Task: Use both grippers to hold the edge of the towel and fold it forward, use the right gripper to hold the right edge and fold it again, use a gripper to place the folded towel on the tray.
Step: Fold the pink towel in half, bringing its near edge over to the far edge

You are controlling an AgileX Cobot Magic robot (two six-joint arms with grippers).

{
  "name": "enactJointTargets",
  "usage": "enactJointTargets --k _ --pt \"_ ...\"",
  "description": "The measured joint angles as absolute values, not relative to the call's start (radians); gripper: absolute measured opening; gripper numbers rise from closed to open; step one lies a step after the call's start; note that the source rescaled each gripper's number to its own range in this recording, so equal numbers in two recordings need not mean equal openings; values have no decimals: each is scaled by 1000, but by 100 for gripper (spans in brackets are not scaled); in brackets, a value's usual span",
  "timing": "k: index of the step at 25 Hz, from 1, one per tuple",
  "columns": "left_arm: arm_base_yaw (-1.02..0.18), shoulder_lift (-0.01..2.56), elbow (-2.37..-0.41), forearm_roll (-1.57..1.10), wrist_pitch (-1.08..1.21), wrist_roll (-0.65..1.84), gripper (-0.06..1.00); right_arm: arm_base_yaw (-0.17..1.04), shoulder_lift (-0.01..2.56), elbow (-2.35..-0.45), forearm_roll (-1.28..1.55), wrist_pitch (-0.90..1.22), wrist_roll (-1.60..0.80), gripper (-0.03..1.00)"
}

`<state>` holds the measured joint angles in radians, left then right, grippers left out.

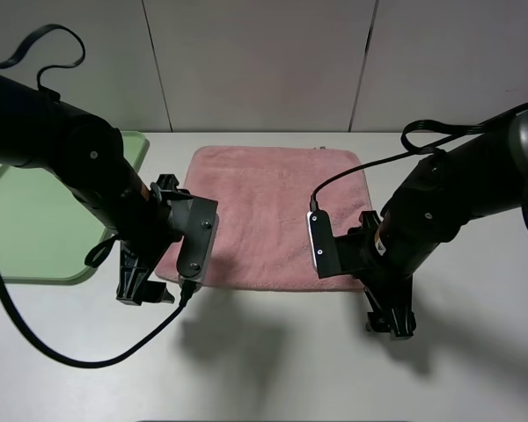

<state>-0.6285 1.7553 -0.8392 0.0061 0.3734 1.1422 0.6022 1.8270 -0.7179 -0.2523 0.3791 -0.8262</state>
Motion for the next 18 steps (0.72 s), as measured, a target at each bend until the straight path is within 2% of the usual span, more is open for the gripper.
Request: enactJointTargets --k 18 --pt "-629 1883 -839 0 311 1146 97 602 1827 -718 -247 377 -832 100"
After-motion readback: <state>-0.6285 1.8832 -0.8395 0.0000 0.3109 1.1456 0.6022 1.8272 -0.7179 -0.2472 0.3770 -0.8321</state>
